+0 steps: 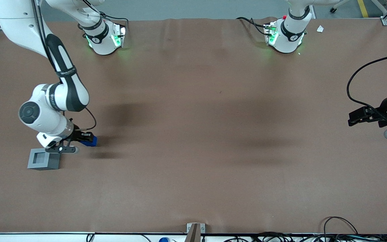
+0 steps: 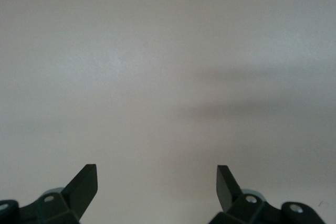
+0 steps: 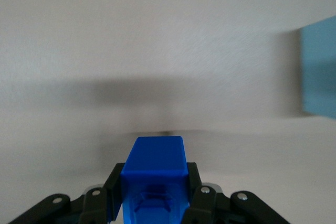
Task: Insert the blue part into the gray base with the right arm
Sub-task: 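Lift the blue block and carry it over the gray base's opening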
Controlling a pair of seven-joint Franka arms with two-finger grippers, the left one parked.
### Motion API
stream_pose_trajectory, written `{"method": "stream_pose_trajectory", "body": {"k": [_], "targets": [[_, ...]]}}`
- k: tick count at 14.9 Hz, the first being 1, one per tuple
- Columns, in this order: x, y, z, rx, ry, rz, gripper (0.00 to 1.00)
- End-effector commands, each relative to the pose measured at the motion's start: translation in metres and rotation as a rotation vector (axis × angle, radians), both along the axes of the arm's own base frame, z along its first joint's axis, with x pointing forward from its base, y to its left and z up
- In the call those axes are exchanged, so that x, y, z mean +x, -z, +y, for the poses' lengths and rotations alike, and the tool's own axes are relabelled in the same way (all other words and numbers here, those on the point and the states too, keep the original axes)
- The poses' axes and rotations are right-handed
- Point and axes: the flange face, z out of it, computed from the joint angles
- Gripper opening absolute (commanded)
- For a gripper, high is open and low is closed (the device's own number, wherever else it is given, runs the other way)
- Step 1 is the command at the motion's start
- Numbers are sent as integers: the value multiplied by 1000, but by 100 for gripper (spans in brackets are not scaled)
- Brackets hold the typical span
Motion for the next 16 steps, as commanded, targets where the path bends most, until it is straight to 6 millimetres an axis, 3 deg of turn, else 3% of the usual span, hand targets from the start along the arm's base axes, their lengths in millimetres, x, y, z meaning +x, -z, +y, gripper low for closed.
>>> {"method": "stream_pose_trajectory", "body": {"k": [1,3,6,11,16], "targets": [[29,-55,-29,21,21,-3,0],[52,-75,-56,28,52,54,0],[70,-90,-81,34,35,87,0],[81,-88,-105,5,11,72,0],[94,-87,-145,-36,-15,48,0]]}}
